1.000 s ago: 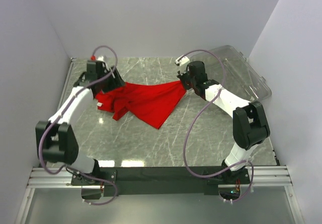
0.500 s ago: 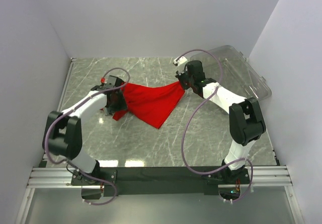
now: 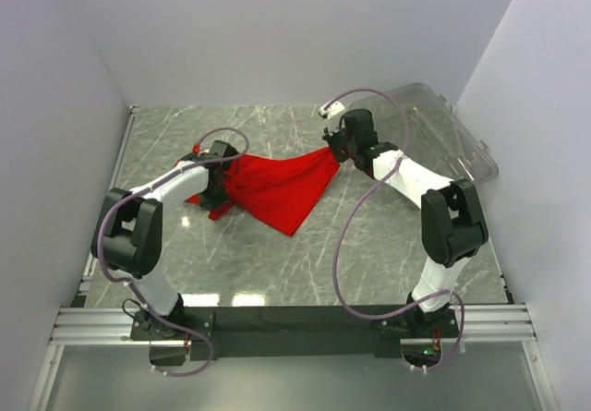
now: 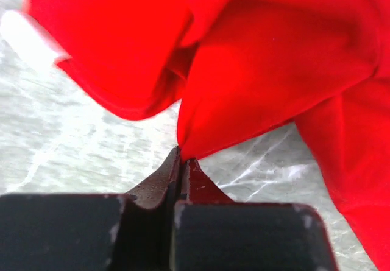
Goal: Fold and stack the t-shirts
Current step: Flatten the tshirt out
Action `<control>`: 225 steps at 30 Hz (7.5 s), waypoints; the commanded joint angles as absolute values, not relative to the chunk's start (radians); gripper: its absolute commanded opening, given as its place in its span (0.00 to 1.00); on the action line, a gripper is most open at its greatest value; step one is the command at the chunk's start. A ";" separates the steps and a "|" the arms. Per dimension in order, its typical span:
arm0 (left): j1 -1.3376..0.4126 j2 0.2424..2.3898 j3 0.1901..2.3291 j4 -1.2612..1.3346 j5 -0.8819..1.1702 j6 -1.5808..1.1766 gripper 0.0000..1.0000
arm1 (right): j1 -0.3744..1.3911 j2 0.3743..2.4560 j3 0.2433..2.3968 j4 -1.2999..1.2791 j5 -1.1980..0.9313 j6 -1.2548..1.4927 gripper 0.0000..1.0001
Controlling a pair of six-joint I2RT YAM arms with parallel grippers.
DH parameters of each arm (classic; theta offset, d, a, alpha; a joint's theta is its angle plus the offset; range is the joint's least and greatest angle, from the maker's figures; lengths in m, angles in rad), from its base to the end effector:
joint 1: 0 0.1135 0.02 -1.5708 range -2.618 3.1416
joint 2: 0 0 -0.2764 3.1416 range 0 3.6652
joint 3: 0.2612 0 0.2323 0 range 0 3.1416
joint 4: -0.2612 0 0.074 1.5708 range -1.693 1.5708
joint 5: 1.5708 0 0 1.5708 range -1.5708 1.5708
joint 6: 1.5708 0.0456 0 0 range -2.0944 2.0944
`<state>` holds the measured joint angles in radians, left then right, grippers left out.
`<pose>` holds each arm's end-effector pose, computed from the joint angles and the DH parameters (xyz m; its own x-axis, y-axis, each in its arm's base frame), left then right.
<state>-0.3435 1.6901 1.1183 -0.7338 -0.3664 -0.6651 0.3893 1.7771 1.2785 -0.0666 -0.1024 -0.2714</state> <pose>0.2923 -0.0872 0.2044 -0.8545 -0.3063 -0.4196 -0.3829 0.9172 0.1103 0.3713 0.1573 0.2655 -0.3548 -0.4338 -0.8282 -0.5735 0.8006 -0.1736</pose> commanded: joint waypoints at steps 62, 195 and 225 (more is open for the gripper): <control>-0.445 0.833 1.238 -1.118 0.371 -0.290 0.52 | 0.404 1.135 1.008 -0.812 -0.695 -1.273 0.59; 0.299 1.273 0.887 -0.870 0.109 -0.779 0.45 | 0.189 1.648 1.229 -0.696 -0.703 -1.019 0.61; -0.101 1.390 0.788 -0.844 0.074 -0.899 0.51 | 0.181 1.632 1.189 -0.719 -0.750 -1.025 0.61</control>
